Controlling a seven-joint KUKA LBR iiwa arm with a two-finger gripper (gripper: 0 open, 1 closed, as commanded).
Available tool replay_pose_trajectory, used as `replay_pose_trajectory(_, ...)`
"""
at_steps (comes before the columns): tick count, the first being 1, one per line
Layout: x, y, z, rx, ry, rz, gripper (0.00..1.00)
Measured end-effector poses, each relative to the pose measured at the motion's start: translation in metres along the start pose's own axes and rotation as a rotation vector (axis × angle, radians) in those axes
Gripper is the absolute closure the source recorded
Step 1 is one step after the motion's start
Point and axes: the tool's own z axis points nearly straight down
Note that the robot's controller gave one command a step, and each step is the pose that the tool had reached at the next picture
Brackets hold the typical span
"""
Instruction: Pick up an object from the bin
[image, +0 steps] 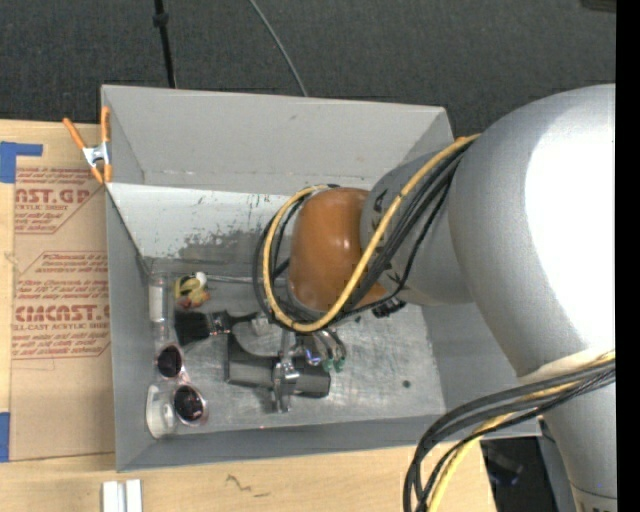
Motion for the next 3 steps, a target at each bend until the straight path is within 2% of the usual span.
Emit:
replay_pose_trajectory(1, 0.0067, -0.0053, -0.0065, -0.003, -0.001, 0.000, 1.00)
replay_pose_trajectory(3, 0.0077, -0.0053, -0.0102, -0.003, -0.004, 0.000, 1.00)
